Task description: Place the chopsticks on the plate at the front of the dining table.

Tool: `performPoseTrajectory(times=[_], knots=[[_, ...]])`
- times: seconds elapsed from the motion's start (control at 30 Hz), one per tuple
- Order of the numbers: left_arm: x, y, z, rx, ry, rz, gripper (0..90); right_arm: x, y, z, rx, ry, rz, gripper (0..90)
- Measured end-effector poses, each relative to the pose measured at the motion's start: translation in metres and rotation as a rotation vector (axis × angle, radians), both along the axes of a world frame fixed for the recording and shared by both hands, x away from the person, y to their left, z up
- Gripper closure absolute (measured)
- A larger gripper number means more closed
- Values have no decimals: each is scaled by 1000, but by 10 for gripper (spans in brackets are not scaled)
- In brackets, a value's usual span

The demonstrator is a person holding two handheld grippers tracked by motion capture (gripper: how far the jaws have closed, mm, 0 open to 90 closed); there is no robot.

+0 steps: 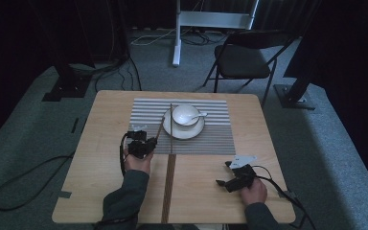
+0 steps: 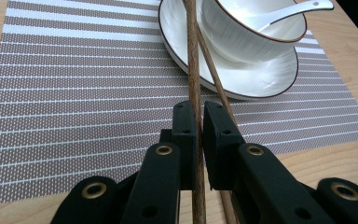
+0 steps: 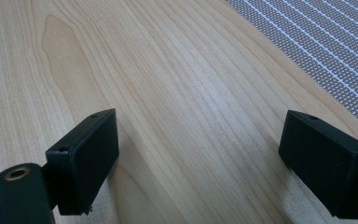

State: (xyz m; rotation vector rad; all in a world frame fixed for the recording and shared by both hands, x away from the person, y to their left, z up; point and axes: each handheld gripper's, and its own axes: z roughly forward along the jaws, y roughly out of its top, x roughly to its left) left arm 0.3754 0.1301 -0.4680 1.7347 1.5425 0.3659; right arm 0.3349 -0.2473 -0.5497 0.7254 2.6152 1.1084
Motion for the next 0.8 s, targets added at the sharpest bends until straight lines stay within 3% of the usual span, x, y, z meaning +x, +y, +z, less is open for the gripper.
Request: performPoseTrajectory(times=[0.8], knots=[[23,-3,6,-25,8,44,842,0,0,0,-1,-2,1,113]])
